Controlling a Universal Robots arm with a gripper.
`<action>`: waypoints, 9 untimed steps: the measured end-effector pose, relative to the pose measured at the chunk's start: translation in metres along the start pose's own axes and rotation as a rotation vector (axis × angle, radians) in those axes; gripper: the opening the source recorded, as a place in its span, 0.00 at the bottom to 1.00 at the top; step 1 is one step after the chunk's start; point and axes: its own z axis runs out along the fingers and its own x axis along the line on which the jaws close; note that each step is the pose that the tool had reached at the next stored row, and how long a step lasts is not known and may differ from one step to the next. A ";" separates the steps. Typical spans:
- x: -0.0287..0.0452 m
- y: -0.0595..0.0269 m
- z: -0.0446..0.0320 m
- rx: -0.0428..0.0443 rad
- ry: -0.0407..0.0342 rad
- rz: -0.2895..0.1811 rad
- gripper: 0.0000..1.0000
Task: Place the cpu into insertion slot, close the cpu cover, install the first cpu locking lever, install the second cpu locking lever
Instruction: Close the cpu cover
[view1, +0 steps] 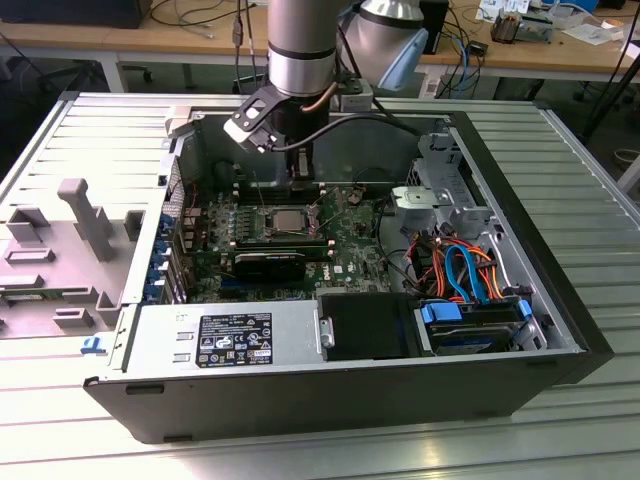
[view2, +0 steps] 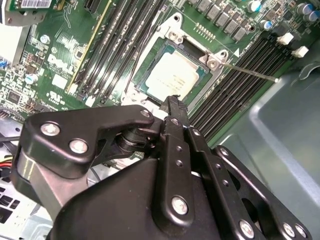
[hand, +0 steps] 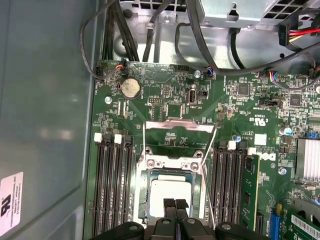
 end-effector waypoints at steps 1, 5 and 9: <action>-0.0001 0.0011 0.0000 0.0003 0.0000 0.000 0.11; -0.0004 0.0047 0.0000 0.0008 0.0000 0.000 0.11; -0.0008 0.0094 -0.0002 0.0021 0.0001 0.000 0.11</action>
